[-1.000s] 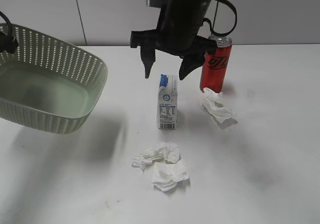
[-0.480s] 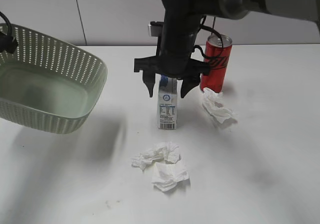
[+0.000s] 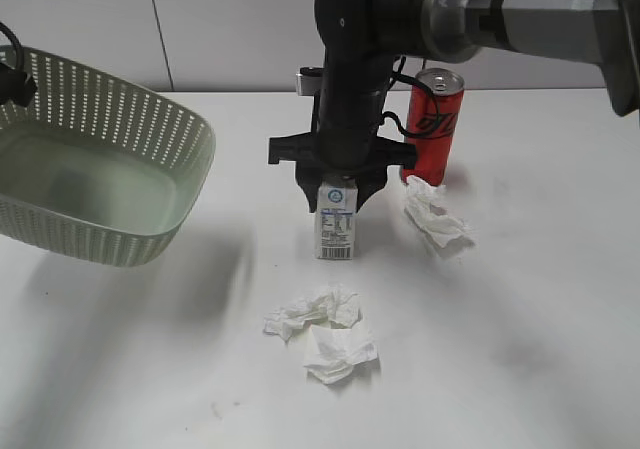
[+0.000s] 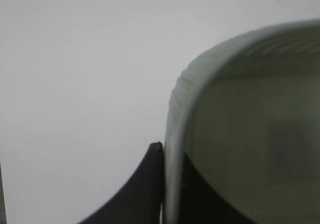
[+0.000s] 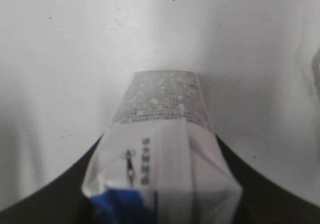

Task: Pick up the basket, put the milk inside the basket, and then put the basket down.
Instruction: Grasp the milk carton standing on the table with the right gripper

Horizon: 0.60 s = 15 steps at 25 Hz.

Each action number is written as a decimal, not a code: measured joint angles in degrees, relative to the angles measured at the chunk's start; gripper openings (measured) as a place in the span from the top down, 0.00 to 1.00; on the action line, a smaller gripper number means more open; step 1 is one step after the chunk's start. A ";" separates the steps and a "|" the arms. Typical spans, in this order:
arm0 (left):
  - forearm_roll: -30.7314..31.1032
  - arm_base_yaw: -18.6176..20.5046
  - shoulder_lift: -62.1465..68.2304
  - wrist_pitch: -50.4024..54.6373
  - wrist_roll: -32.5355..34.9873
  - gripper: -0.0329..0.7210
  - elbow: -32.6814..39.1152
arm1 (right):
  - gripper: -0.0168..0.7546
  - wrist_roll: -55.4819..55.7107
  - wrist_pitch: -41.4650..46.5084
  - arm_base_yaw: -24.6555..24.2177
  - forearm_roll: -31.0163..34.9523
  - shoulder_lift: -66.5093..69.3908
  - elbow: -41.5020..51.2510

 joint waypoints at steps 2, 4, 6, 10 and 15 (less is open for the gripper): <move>0.00 0.00 0.00 -0.11 0.00 0.96 0.00 | 0.56 0.00 0.15 0.00 0.14 0.00 0.00; 0.00 0.00 0.00 -0.24 0.00 0.96 0.00 | 0.56 0.00 0.15 0.00 0.81 0.00 -0.05; 0.00 0.00 0.00 -0.30 0.00 0.96 0.00 | 0.56 0.00 0.15 0.00 1.50 0.00 -0.11; -0.11 0.00 0.00 -0.37 0.00 0.96 0.00 | 0.56 -1.06 0.27 0.00 1.11 -1.51 -0.11; -2.25 0.00 0.00 -1.49 0.00 0.96 0.00 | 0.56 -4.74 0.40 0.00 -2.42 -8.79 -0.06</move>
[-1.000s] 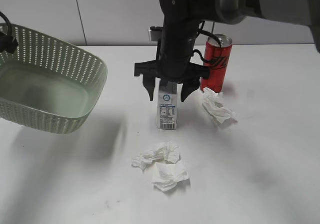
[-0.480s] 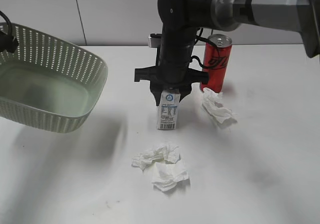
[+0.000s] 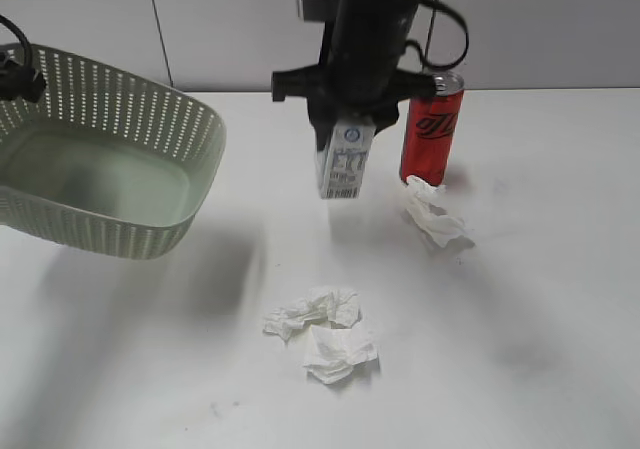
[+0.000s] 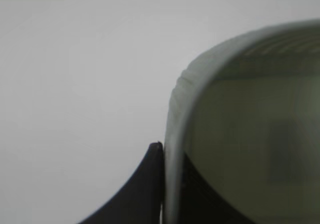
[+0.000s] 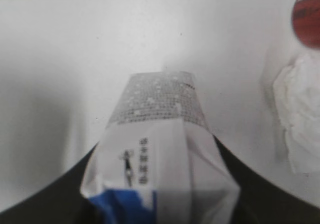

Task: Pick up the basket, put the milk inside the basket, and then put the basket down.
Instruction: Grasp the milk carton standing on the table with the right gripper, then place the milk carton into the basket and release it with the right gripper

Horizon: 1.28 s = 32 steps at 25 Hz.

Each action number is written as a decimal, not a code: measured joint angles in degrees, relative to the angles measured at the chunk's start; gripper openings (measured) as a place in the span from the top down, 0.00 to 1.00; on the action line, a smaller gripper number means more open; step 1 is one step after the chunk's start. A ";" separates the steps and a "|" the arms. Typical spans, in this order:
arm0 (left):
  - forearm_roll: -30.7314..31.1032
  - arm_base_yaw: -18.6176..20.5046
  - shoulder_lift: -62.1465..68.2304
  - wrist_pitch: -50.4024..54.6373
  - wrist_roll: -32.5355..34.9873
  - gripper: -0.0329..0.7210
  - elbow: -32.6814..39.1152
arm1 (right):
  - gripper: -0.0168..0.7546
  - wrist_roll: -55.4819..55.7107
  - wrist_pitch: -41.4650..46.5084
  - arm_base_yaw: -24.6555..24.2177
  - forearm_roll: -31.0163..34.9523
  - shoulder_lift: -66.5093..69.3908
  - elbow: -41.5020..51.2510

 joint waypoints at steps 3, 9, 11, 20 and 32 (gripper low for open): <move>-2.48 0.00 0.00 -1.50 0.00 0.96 0.00 | 0.56 -2.31 -0.17 0.00 -1.31 -5.34 0.00; -8.91 0.13 1.29 -6.47 0.00 0.96 0.00 | 0.56 -6.86 -3.77 -0.04 -0.13 -13.99 0.00; -11.72 0.13 2.44 -7.22 0.30 0.96 0.00 | 0.56 -10.48 -4.88 -0.04 4.20 -14.89 0.00; -21.34 0.13 7.25 -10.45 1.10 0.96 0.00 | 0.56 -26.90 -14.10 -0.04 28.39 -11.23 0.04; -28.00 0.13 9.23 -13.41 4.24 0.96 0.00 | 0.56 -39.02 -19.58 -0.04 40.02 1.57 0.11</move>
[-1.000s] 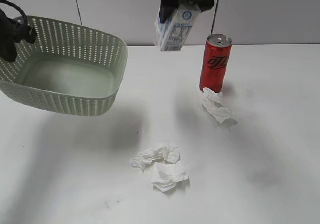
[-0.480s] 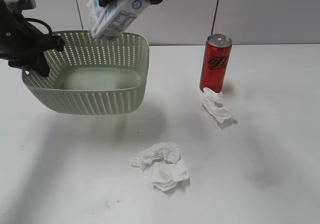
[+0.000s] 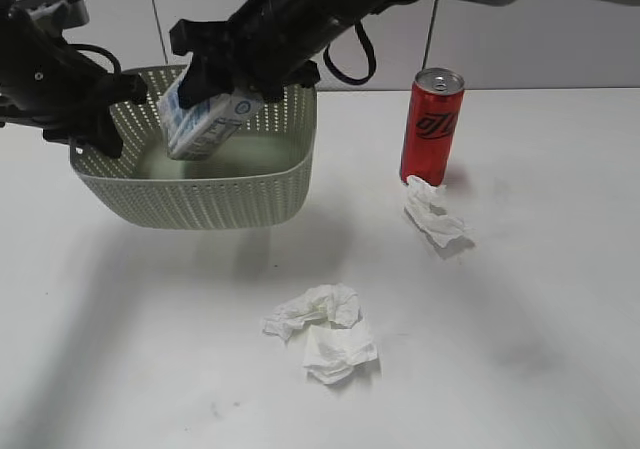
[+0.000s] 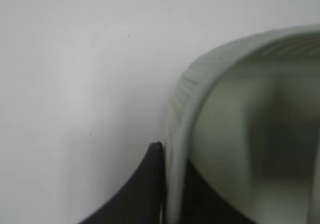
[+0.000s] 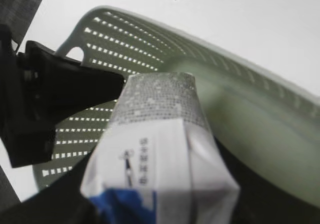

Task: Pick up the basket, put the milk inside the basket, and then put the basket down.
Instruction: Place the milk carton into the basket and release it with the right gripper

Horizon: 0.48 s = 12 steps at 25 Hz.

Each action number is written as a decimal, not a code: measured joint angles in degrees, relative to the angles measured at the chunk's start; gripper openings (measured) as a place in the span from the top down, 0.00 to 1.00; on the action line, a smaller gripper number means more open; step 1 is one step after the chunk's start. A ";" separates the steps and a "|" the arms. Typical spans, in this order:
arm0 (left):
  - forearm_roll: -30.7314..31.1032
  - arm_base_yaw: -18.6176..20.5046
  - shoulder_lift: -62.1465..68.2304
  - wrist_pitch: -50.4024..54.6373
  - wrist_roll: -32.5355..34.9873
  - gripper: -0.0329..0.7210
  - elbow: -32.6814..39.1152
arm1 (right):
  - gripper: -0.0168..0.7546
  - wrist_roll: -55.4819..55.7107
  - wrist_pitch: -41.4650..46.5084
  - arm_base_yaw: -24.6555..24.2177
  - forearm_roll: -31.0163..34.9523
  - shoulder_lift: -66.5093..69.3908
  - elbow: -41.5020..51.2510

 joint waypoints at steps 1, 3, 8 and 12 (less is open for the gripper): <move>0.00 -0.05 0.14 0.00 0.12 0.96 0.00 | 0.56 -0.18 0.00 0.00 0.00 0.35 0.00; 0.00 -0.05 0.27 0.00 0.37 0.96 0.00 | 0.55 -0.31 0.00 0.00 0.18 0.71 0.00; 0.90 -0.05 0.46 0.73 0.72 0.96 0.08 | 0.21 -0.36 0.61 0.00 1.10 0.78 -1.02; 0.72 0.00 0.46 0.30 0.61 0.96 0.08 | 0.15 -0.36 6.32 0.00 0.49 0.83 -5.74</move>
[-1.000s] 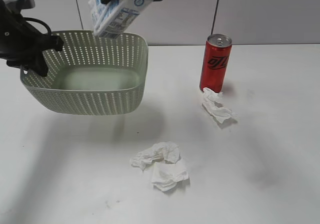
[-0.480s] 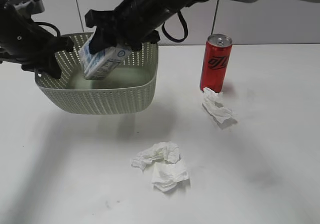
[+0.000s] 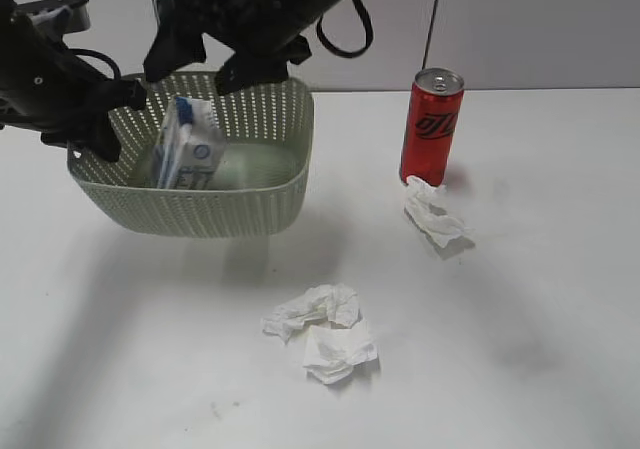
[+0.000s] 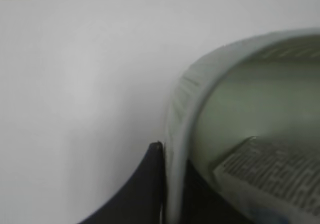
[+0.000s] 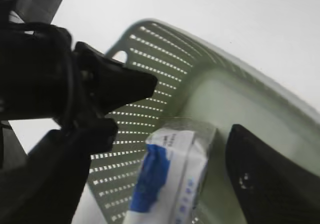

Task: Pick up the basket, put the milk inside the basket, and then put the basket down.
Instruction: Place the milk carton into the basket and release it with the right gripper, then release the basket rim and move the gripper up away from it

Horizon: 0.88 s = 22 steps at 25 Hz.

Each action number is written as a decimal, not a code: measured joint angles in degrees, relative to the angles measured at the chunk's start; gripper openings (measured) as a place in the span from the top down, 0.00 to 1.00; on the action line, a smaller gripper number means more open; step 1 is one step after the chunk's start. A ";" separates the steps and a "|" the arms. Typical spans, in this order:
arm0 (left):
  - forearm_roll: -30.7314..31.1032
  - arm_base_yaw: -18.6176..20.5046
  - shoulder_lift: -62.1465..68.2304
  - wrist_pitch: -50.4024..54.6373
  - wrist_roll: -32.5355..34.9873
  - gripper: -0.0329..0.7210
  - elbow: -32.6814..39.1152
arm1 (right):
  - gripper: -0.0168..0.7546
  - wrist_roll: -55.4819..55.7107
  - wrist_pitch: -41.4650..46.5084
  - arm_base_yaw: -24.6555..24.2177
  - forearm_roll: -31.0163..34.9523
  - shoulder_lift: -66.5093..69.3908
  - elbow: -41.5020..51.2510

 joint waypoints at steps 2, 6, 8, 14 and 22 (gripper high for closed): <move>-0.05 0.00 0.00 0.28 0.06 0.96 0.00 | 0.15 0.09 2.98 0.00 -2.06 0.00 -3.79; 0.12 0.00 0.00 0.52 0.06 0.96 0.00 | 0.16 4.77 10.25 0.00 -14.34 0.00 -11.26; 0.05 0.00 0.00 0.62 0.06 0.96 0.00 | 0.16 7.99 14.71 0.00 -21.62 0.00 -15.18; 0.28 0.00 0.00 1.15 0.00 0.96 0.00 | 0.18 10.15 21.13 -1.41 -32.88 -0.20 -22.21; 0.55 0.57 0.00 1.93 0.00 0.96 0.00 | 0.21 10.89 21.50 -10.01 -36.32 -5.53 -16.41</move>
